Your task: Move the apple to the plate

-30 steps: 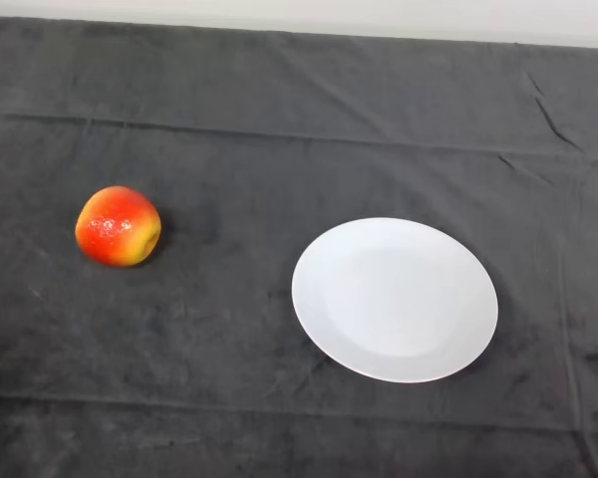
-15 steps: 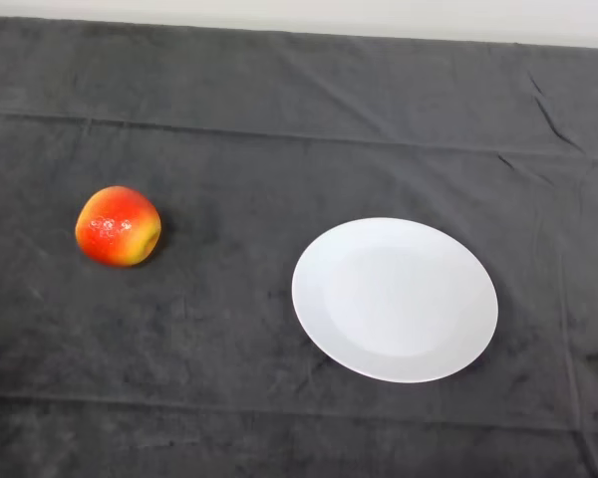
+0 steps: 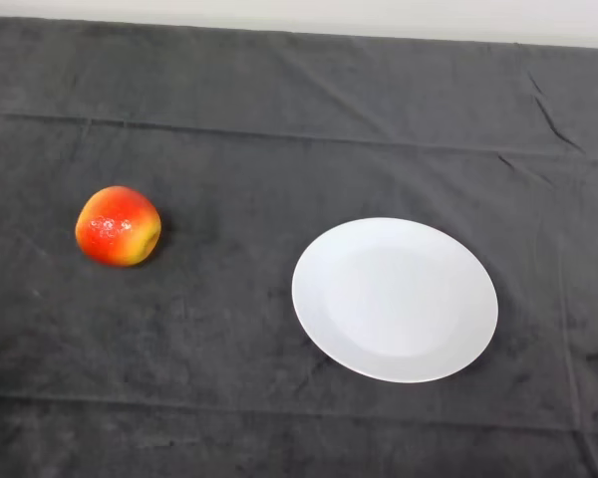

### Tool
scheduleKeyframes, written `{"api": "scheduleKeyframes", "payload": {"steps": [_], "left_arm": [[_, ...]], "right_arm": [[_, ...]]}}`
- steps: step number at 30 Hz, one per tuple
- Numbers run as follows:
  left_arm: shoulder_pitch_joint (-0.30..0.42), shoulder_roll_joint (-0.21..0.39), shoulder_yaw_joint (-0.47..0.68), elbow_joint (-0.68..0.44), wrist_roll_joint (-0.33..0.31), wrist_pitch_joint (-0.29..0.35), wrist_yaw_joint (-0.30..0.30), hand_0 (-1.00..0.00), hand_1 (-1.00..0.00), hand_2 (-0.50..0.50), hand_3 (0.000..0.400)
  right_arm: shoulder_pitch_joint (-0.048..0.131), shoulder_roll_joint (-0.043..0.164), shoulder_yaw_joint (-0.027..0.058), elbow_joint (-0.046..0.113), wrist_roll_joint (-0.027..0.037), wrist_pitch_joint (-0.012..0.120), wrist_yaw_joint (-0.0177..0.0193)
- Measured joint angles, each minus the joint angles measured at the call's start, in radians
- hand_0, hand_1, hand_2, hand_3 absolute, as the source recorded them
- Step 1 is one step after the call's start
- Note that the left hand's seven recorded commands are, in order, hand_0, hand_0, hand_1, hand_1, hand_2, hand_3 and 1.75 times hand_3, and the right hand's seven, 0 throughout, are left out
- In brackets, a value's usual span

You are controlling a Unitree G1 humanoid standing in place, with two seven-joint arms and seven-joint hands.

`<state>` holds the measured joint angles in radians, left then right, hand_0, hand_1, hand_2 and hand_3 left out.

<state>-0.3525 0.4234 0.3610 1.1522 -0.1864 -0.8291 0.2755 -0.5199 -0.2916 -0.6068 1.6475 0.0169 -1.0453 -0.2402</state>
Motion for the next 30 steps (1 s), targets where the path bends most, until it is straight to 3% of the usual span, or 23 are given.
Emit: {"api": "scheduleKeyframes", "payload": {"steps": [9,21,30], "left_arm": [[0.003,0.001,-0.06,-0.221,0.07,0.034,0.027,0.0,0.0,0.0,0.0],[0.031,0.0,-0.154,-0.474,0.173,0.205,0.054,0.0,0.0,0.0,0.0],[0.023,-0.004,-0.228,-0.545,0.229,0.284,0.058,0.0,0.0,0.0,0.0]], "right_arm": [[0.0,0.0,-0.0005,0.0,-0.0004,-0.001,-0.0002],[0.0,0.0,-0.0006,-0.001,-0.0002,-0.001,-0.0005],[0.0,0.0,-0.0001,-0.002,-0.0003,-0.001,-0.0004]]}}
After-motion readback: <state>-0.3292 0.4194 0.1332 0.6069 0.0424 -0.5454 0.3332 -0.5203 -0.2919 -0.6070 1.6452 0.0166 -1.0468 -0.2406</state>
